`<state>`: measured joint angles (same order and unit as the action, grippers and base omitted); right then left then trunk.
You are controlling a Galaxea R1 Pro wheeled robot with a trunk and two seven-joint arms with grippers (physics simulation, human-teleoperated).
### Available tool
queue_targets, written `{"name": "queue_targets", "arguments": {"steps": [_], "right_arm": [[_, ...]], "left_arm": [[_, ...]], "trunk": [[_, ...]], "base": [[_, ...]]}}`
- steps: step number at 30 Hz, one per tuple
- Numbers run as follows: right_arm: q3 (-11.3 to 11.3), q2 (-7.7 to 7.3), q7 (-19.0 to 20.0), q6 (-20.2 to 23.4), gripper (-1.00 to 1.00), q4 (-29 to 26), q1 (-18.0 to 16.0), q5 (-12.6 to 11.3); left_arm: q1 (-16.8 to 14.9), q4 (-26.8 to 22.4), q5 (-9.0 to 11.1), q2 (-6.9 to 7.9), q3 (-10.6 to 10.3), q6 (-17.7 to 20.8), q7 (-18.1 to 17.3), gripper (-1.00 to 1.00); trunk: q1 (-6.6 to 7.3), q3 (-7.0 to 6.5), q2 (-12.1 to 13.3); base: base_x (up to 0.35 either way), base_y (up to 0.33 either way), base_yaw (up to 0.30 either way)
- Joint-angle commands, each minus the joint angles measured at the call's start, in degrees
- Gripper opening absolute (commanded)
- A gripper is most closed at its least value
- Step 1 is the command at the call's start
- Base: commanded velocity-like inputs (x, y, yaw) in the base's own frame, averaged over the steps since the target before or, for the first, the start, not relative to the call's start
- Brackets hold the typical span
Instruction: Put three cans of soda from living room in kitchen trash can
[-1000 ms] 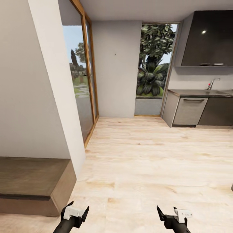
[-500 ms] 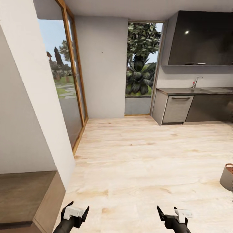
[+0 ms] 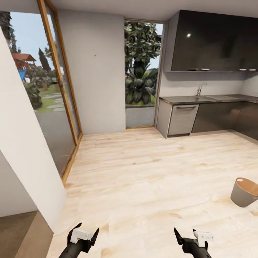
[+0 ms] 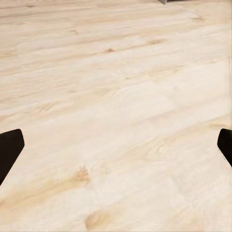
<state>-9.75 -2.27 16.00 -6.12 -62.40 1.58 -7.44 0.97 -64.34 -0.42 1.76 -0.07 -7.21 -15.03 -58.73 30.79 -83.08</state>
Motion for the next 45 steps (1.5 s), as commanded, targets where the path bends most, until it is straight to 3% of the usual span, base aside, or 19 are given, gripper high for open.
{"name": "queue_targets", "arguments": {"steps": [1,45], "right_arm": [[0.00,0.03,0.00,0.02,1.00,0.00,0.00,0.02],[-0.01,-0.10,0.00,-0.03,1.00,0.01,0.00,0.00]], "left_arm": [[0.00,0.00,-0.01,0.00,0.01,0.00,0.00,1.00],[0.00,0.05,-0.11,-0.09,0.05,0.18,0.00,1.00]], "trunk": [[0.00,0.01,0.00],[0.00,0.04,0.00]], "base": [[0.307,-0.109,-0.233],[0.279,-0.159,-0.235]]}}
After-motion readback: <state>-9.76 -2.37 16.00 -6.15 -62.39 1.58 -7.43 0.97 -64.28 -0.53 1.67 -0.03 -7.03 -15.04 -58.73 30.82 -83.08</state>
